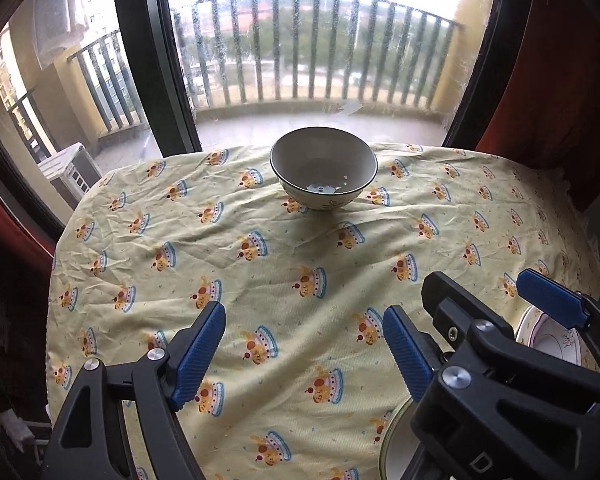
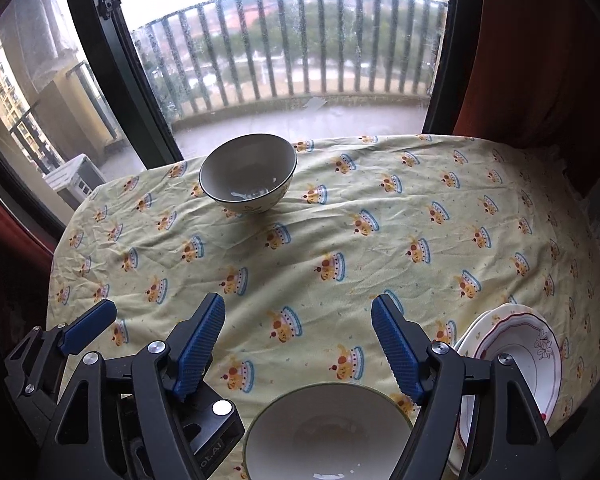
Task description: Organize plates and bowls
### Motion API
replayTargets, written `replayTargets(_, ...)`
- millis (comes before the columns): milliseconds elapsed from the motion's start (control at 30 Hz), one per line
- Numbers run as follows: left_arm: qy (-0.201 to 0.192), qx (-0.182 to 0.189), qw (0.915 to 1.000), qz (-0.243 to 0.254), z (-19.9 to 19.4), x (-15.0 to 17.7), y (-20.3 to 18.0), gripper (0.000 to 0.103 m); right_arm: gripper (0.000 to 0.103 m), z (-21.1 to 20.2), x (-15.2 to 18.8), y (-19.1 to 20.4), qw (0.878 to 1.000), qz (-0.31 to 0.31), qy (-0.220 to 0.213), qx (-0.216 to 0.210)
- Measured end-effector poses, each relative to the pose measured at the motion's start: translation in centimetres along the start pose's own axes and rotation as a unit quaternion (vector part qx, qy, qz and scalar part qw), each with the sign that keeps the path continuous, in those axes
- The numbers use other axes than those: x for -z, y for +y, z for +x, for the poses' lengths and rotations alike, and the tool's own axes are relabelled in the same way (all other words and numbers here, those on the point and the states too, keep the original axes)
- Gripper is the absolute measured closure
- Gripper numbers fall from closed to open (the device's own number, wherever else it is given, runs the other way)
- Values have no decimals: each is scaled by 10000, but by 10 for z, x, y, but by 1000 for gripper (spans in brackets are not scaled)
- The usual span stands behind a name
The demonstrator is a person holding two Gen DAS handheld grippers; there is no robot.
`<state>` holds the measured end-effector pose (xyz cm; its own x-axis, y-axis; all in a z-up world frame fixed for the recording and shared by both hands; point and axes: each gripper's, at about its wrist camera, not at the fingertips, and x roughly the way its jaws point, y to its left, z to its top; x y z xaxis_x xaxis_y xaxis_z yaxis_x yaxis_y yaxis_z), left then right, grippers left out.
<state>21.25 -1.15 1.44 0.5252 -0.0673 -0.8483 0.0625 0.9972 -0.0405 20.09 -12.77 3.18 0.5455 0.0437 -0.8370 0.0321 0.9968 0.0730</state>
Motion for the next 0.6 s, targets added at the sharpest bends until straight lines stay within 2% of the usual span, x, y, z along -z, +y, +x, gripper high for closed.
replayTargets(200, -78, -188, 9997, -134, 19, -30, 2, 21, 24, 23, -33, 3, 9999, -130, -56, -10)
replayTargets(367, -213, -575, 9977, -290, 32, -57, 1, 23, 24, 42, -63, -1, 9996, -160, -174, -155)
replayTargets(600, -224, -738, 9957, -514, 58, -87, 0, 28, 24, 71, -101, -6, 9989, -287, -207, -314)
